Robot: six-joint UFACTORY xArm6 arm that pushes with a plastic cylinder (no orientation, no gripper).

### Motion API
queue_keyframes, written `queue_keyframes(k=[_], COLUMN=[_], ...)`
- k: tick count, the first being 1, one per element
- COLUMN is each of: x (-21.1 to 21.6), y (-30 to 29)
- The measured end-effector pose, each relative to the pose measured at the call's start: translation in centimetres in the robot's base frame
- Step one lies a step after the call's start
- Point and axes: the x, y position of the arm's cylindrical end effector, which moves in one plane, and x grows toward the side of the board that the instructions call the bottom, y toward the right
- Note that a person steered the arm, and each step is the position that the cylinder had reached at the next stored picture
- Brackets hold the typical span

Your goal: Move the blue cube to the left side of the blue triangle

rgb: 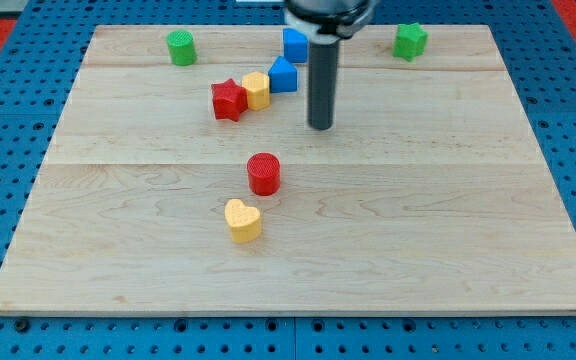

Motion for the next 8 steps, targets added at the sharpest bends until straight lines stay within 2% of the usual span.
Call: queue_keyframes(k=[1, 3, 4, 5, 6, 7, 8], x=[-7.8, -13.2, -15.0, -15.5, -13.5, -12.7, -15.5], y=[0.6, -0.9, -1.5, -8.7, -14.1, -11.9, -12.3])
